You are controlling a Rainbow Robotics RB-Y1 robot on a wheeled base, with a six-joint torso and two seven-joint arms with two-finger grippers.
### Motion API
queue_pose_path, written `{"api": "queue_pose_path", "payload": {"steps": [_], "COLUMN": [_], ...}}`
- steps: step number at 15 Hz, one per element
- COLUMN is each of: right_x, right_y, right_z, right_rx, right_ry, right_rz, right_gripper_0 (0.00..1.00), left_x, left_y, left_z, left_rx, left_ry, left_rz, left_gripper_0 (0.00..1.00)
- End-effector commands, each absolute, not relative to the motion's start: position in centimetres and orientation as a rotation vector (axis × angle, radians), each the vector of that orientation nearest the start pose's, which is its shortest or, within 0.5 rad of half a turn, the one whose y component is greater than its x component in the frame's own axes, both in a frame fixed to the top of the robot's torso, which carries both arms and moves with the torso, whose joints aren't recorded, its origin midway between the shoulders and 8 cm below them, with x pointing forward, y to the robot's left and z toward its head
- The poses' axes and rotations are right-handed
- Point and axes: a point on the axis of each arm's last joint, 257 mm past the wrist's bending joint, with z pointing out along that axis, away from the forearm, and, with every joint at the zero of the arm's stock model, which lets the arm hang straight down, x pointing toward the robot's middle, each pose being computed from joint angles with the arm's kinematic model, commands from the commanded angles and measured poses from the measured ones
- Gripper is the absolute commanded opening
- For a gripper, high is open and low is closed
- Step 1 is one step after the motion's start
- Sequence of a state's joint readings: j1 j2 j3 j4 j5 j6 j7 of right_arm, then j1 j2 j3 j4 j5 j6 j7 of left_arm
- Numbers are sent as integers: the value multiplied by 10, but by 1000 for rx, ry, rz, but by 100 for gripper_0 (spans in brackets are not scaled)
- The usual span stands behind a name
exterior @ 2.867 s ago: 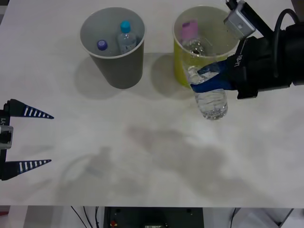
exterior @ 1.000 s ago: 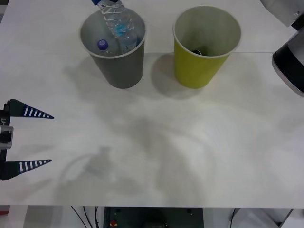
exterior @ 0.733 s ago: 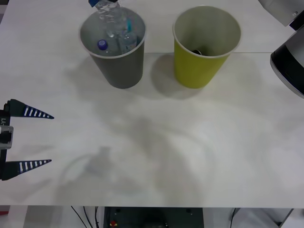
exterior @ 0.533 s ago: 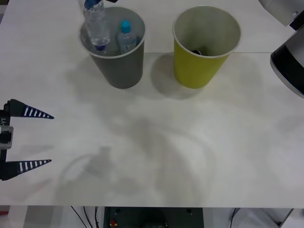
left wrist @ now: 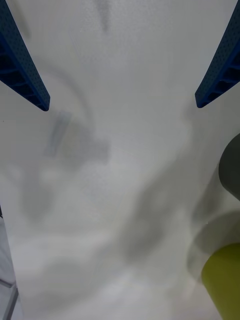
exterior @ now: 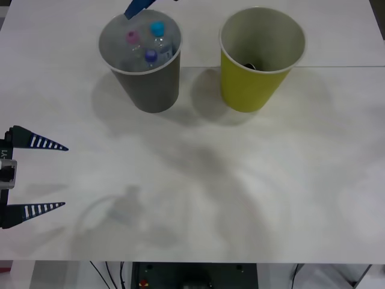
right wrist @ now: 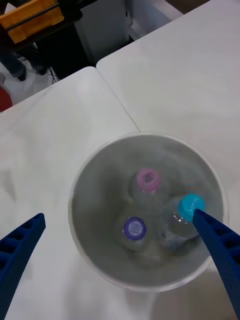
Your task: Put the can into the green bin and the plastic bottle into the gray bin
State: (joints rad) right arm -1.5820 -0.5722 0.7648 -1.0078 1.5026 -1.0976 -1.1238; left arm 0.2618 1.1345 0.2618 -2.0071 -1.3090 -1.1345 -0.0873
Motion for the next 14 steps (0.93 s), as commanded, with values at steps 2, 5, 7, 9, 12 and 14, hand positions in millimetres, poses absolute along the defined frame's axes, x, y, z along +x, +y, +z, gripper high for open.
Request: {"api": "queue_pose_path", "payload": {"steps": [2, 5, 7, 9, 12, 14], "right_x": [545, 525, 510, 496, 476, 466], "right_y": [44, 18, 0, -16, -39, -54], "right_z": [59, 49, 41, 34, 19, 9], "right_rx": [-1330, -1369, -1388, -1409, -1430, -1466], "right_ry": [1799, 1759, 1736, 1712, 1685, 1637], "right_rz": [501, 488, 482, 472, 463, 439], "right_gripper_0": [100, 100, 100, 100, 100, 100], "left_x": [341, 341, 341, 341, 341, 341], "left_y": [286, 286, 286, 286, 286, 286], "left_z": [-167, -167, -167, -167, -167, -167], "left_rx": [1762, 1762, 1762, 1762, 1762, 1762], "left_ry": [1444, 1444, 1444, 1444, 1444, 1444], "left_rz": [-118, -118, -118, -118, -118, -118], "left_gripper_0": [100, 100, 100, 100, 100, 100]}}
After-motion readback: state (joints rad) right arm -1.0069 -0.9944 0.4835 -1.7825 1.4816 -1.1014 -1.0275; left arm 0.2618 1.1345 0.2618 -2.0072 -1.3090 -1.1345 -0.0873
